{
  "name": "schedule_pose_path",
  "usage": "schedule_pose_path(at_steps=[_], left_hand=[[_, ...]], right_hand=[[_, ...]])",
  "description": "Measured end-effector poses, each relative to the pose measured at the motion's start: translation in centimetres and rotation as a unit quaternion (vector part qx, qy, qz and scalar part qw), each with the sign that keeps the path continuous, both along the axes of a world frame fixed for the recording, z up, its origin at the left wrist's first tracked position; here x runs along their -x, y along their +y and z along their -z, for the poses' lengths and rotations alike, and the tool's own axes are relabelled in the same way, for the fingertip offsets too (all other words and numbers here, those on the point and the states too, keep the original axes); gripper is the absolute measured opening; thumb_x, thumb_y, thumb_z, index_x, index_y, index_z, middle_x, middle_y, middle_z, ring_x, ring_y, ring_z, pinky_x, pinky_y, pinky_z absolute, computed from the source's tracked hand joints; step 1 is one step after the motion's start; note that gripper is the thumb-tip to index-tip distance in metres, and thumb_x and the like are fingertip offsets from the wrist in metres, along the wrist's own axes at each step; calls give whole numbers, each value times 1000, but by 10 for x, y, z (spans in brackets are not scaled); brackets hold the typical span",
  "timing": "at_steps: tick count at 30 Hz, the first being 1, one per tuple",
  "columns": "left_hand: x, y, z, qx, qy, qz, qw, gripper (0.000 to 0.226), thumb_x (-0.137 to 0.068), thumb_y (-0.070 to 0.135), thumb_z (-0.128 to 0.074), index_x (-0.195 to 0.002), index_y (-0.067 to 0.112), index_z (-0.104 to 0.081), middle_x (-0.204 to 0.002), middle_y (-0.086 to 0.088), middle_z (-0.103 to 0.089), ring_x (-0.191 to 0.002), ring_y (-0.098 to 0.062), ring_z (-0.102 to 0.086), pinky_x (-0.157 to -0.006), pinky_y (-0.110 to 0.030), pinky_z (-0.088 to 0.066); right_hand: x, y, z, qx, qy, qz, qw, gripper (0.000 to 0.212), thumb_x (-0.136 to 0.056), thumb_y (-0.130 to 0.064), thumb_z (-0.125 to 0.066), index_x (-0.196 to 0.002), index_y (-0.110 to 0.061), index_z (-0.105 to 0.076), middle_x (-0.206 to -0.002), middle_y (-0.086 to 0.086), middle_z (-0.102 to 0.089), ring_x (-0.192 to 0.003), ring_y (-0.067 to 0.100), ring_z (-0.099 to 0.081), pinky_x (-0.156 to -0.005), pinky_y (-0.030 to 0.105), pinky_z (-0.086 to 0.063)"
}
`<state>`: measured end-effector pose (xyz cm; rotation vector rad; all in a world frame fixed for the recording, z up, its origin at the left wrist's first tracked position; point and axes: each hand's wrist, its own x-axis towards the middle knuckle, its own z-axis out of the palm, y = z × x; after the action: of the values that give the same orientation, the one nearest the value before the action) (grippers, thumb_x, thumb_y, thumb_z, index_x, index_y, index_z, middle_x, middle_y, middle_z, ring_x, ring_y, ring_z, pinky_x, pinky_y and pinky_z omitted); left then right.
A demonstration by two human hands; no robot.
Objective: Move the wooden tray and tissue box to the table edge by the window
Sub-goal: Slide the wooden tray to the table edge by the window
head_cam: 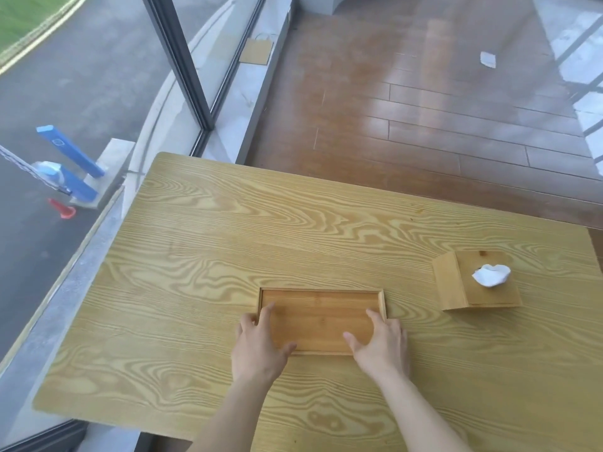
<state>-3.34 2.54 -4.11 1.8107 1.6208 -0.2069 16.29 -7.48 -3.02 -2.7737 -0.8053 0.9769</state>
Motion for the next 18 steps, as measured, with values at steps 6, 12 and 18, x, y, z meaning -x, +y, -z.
schedule_pose_path(at_steps=[6,12,18], left_hand=[[38,31,0,-29,-10,-32,999,84,-75,51,-80,-144,47,-33,-136,1,-42,-130,-23,-44,-80,-39,-55],[99,74,-6,-59,-11,-118,991,81,-76,48,-80,-143,48,-36,-138,0,-40,-132,-22,-44,-79,-41,-54],[167,93,-2,-79,-4,-230,970,76,-75,49,-81,-142,43,-44,-137,-4,-39,-134,-24,-41,-87,-43,-53]], right_hand=[[27,34,-3,-17,-31,-16,999,70,-85,-58,-70,-147,-32,-49,-133,6,-50,-125,28,-51,-97,40,-49],[80,108,-4,-59,-37,-90,993,60,-87,-56,-69,-140,-32,-54,-131,2,-49,-123,25,-49,-92,37,-50],[141,186,1,-96,-35,-201,974,51,-87,-56,-69,-129,-31,-59,-127,1,-49,-118,23,-46,-89,38,-50]])
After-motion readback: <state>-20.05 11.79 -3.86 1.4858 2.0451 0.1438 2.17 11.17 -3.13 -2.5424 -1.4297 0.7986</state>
